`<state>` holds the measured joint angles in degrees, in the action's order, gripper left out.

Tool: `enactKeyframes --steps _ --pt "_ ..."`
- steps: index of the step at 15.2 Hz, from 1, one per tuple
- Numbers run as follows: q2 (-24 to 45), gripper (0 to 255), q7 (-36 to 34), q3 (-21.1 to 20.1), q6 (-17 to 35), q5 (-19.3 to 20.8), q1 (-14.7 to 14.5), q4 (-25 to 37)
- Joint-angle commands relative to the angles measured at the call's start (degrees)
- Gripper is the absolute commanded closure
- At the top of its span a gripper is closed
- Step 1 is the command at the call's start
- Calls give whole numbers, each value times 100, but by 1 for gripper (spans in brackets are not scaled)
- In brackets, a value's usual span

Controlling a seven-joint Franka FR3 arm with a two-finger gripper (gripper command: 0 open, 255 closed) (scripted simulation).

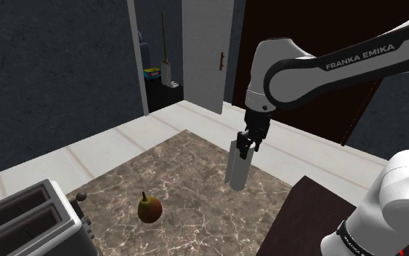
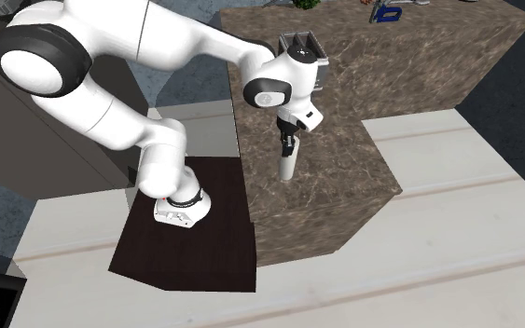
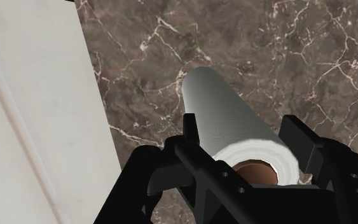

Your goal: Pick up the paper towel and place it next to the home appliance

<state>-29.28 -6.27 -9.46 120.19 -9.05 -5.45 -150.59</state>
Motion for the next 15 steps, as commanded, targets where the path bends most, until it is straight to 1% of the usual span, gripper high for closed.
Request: enactKeyframes --steps 1,4,15 --pt "4 255 1 -2 0 -6 -3 -5" --pt "7 255 -2 -3 -1 -6 -5 0" --pt "-301 255 -52 73 -949 62 15 641"
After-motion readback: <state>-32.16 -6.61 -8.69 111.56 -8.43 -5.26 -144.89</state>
